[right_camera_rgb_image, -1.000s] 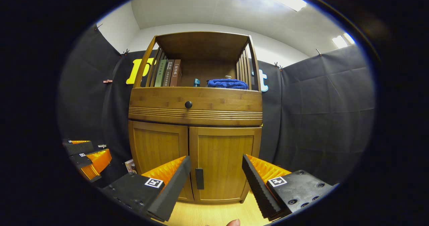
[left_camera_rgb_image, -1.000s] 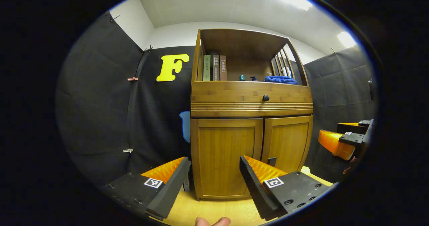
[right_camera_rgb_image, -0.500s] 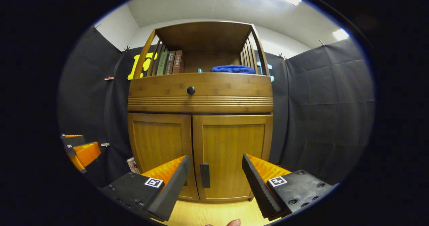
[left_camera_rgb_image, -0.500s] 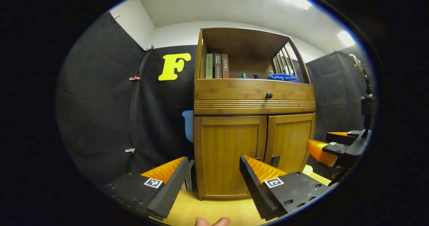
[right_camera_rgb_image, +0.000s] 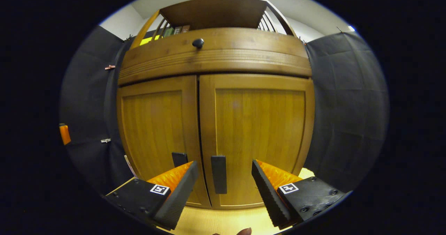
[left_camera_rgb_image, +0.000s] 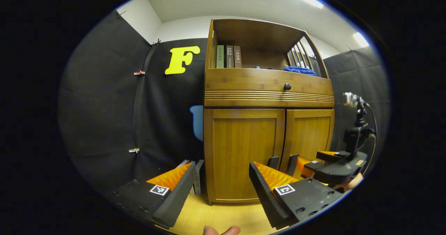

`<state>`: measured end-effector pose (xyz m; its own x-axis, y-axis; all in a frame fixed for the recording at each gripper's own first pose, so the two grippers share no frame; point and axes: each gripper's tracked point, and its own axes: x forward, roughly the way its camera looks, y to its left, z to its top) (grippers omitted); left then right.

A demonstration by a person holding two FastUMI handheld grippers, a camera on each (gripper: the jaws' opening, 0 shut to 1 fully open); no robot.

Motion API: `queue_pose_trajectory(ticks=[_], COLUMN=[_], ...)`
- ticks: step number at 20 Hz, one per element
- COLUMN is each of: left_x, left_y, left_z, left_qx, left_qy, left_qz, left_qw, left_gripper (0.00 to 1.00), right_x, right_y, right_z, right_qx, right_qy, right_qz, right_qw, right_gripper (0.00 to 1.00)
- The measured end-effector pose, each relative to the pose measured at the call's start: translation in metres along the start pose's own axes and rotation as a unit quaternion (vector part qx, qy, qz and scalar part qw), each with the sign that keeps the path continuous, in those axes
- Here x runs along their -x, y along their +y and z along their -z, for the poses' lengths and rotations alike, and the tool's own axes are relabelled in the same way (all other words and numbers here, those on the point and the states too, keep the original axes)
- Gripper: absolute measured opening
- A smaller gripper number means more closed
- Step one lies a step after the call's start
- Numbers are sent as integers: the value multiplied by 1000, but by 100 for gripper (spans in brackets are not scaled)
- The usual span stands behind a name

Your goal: Open the right door of the double-door shoe cabinet with the right hand, and open the left door with the left hand.

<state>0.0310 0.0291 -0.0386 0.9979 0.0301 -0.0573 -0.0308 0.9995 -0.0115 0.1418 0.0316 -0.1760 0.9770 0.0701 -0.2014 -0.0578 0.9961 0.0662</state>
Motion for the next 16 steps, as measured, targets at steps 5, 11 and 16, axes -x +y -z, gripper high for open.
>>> queue_pose_trajectory(ticks=[5, 11, 16], left_x=[-19, -36, -43], left_y=[12, 19, 22], left_z=[4, 15, 26], left_qx=[-1, 17, 26], left_qy=[-7, 4, 19], left_qz=[6, 8, 6], left_qw=[1000, 1000, 999], left_gripper=[94, 94, 94], right_x=[-46, -73, -67], right_y=[-3, 12, 9], right_z=[36, 58, 56], right_qx=[-15, -23, 18], right_qy=[44, 67, 49], right_qz=[11, -7, 3], right_qw=[999, 997, 999], right_gripper=[98, 58, 30])
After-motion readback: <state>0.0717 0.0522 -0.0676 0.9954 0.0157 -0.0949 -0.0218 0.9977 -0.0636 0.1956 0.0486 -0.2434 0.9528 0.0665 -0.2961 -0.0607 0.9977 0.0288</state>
